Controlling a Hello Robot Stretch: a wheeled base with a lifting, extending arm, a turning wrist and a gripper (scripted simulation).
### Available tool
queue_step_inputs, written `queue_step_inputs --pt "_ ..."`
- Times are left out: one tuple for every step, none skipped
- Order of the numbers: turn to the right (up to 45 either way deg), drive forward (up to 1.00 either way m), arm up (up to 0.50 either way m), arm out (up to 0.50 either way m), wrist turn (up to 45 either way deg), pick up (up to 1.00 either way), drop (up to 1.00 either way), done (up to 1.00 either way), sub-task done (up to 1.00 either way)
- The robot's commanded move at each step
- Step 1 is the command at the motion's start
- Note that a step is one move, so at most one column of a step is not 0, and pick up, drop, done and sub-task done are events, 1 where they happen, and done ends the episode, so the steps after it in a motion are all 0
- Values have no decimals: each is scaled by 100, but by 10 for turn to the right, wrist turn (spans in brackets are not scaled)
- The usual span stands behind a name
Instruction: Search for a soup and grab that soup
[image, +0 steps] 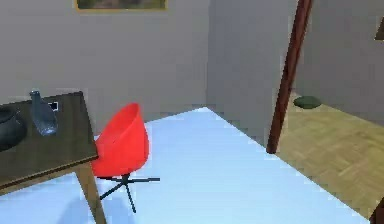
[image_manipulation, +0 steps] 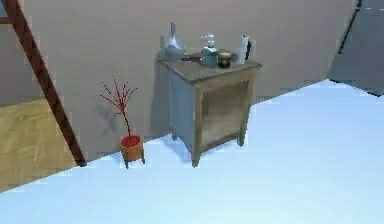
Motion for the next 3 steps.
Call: queue_step_inputs --pt "450 0 0 0 0 0 0 0 0" --pt "450 0 0 0 0 0 0 0 0" --pt "150 0 0 0 0 0 0 0 0"
